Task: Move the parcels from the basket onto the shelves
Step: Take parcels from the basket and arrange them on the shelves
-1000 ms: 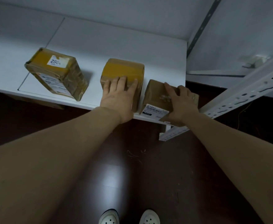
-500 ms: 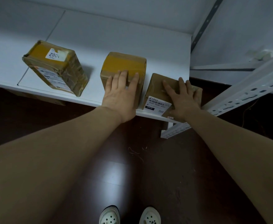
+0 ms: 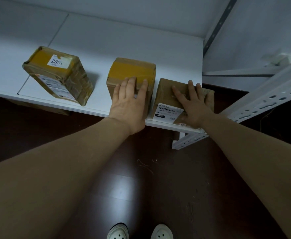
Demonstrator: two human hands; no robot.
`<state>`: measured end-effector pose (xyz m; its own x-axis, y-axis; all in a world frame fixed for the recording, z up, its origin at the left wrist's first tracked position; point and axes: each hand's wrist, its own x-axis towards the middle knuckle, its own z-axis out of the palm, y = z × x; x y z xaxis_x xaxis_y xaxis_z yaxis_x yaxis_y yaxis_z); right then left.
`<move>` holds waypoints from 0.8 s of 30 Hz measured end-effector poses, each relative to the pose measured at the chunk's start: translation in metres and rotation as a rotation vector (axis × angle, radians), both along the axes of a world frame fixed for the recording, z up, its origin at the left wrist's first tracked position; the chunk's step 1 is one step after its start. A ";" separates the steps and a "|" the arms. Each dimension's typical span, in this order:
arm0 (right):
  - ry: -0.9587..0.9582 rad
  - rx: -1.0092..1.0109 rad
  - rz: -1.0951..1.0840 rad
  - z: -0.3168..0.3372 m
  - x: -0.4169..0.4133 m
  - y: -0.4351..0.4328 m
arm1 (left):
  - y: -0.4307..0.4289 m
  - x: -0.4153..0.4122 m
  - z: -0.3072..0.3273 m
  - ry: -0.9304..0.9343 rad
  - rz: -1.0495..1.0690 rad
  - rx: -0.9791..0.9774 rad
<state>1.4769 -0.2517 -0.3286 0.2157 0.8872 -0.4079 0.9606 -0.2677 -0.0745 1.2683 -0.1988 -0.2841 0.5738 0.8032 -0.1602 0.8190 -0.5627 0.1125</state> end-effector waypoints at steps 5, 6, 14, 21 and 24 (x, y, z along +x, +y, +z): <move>-0.028 -0.022 0.006 0.000 -0.001 0.001 | -0.001 0.000 0.000 -0.001 0.006 -0.009; -0.054 -0.019 0.011 0.001 -0.003 0.001 | -0.001 0.000 0.001 -0.008 0.010 -0.011; -0.161 0.104 0.052 0.049 -0.041 -0.025 | -0.016 -0.023 0.052 -0.004 0.026 -0.076; -0.051 0.062 0.209 0.159 -0.139 -0.041 | -0.052 -0.099 0.156 0.025 0.108 -0.134; -0.035 0.086 0.329 0.208 -0.196 -0.040 | -0.070 -0.149 0.195 0.012 0.229 -0.143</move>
